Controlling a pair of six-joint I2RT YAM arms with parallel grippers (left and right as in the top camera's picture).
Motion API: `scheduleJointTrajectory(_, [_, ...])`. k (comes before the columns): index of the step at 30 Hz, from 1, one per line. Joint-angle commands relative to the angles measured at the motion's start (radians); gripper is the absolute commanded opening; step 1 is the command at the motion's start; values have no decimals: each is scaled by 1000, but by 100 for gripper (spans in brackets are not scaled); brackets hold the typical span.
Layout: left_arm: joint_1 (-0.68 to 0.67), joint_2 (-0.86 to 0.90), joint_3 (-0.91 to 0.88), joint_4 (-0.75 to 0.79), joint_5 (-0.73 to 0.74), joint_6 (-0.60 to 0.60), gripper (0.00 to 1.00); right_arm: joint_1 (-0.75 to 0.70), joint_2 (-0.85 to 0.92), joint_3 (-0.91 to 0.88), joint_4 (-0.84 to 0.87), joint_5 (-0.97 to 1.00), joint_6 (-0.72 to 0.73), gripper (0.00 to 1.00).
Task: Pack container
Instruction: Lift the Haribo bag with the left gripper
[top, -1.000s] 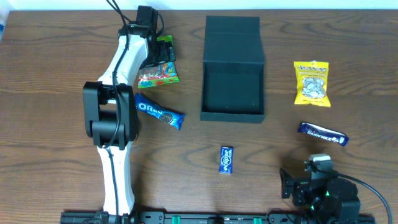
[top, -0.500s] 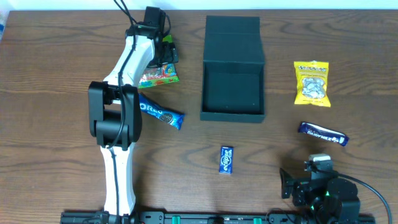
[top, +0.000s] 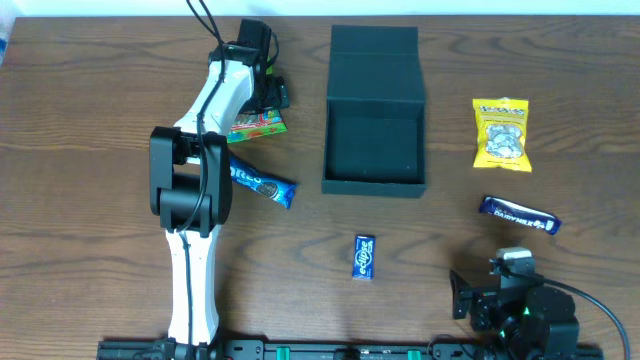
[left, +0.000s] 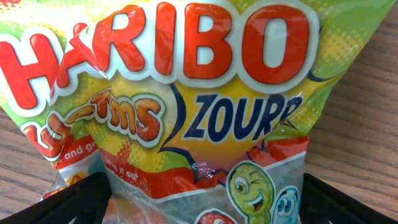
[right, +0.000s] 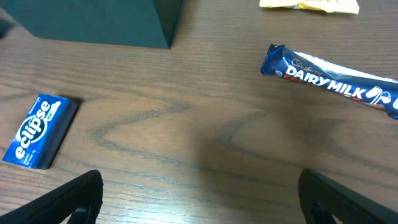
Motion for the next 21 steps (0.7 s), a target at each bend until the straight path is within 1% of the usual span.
scheduleJointTrajectory(1, [3,41,11,-6,-16,-11,97,-6,-5,-5,-7,6,10,99])
scheduleJointTrajectory(2, [3,41,11,-6,-16,-11,97,-6,-5,-5,-7,6,10,99])
scheduleJointTrajectory(3, [3,41,11,-6,-16,-11,100,-6,-5,-5,-7,6,10,99])
scheduleJointTrajectory(4, [3,41,11,-6,-16,-11,100,-6,-5,-5,-7,6,10,99])
scheduleJointTrajectory(5, [3,41,11,-6,-16,-11,93,-6,-5,-5,-7,6,10,99])
scheduleJointTrajectory(6, [3,41,11,-9,-16,-11,91,-6,-5,-5,-7,6,10,99])
scheduleJointTrajectory(10, [3,41,11,-19,-13,-11,86,-6,-5,-5,-7,6,10,99])
scheduleJointTrajectory(11, [3,41,11,-21,-13,-11,81,-6,-5,-5,-7,6,10,99])
scheduleJointTrajectory(13, [3,41,11,-22,-13,-11,74,-6,-5,-5,-7,6,10,99])
scheduleJointTrajectory(15, [3,40,11,-22,-7,-10,61,-6,-5,-5,-7,6,10,99])
scheduleJointTrajectory(16, [3,40,11,-24,-5,-11,59,-6,-5,-5,-7,6,10,99])
scheduleJointTrajectory(21, [3,40,12,-26,21,-10,57,-6,-5,-5,-7,6,10,99])
